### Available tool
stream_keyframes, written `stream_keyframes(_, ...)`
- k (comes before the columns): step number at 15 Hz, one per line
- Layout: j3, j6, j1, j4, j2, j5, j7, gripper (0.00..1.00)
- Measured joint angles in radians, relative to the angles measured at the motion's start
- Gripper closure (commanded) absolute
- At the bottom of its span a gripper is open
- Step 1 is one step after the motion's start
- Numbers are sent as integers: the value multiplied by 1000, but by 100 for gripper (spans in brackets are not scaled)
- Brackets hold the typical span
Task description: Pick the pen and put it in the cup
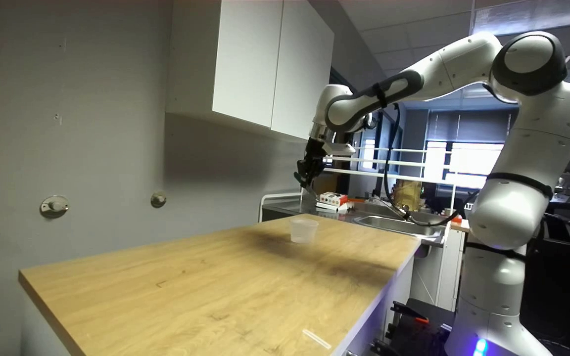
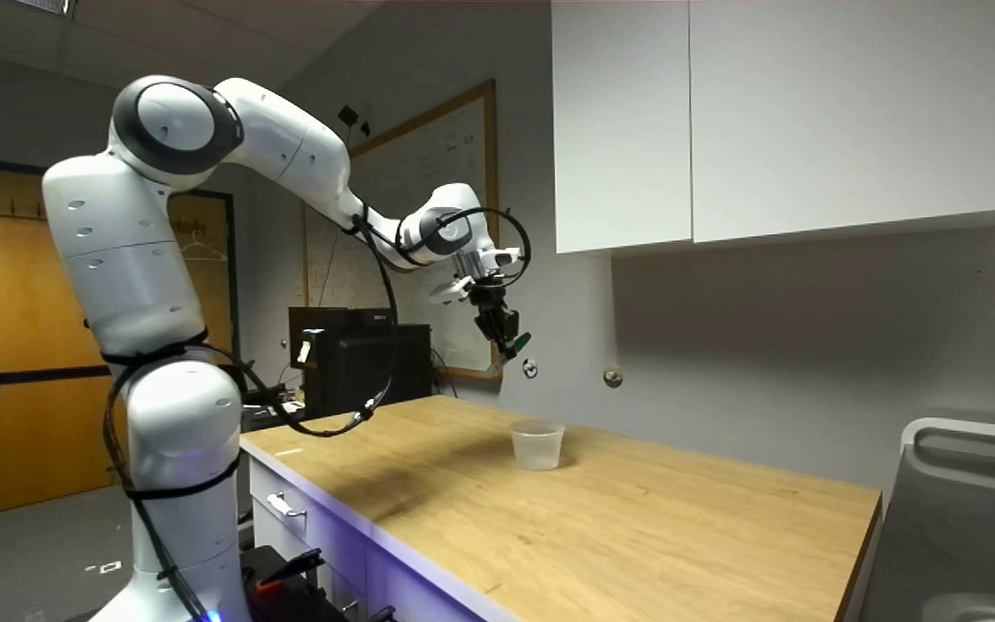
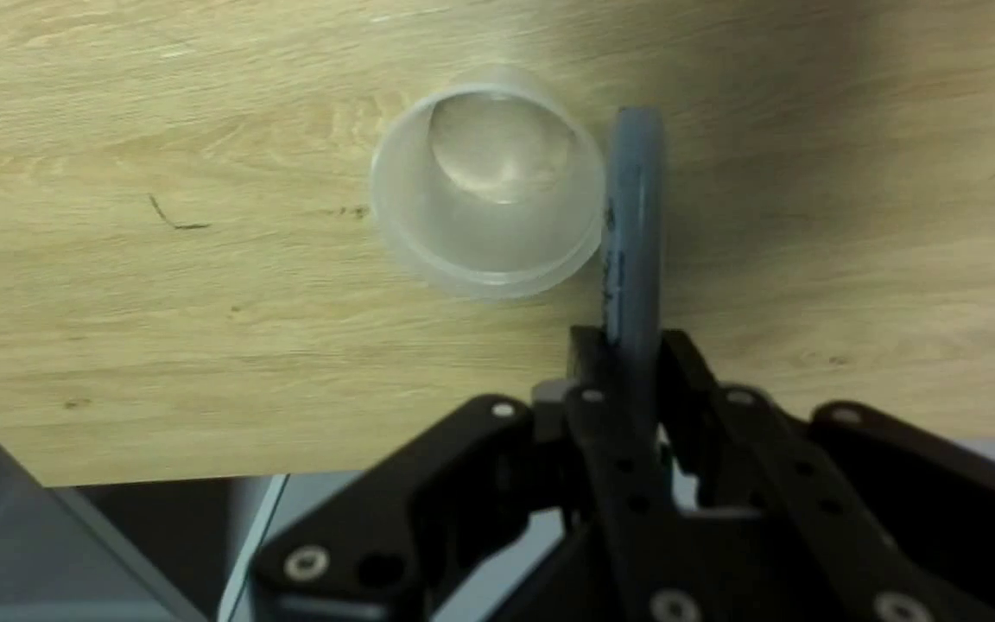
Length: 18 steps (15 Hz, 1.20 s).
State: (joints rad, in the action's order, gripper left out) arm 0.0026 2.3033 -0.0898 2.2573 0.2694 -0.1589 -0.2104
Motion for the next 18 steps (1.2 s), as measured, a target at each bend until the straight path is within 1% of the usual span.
stream_keyframes(3,-9,55,-42,-3,-25,-35,-40,93)
stream_keyframes(6,-10,103,-59,-4,-70,-72,-99,93)
stream_keyframes(12,-8,156,-53,-9,-191,-104,-183,93)
stream_keyframes(17,-16,170,-38,-29,-293,-107,-196,94)
stream_keyframes(18,-21,170,-33,-35,-309,-107,-196,84)
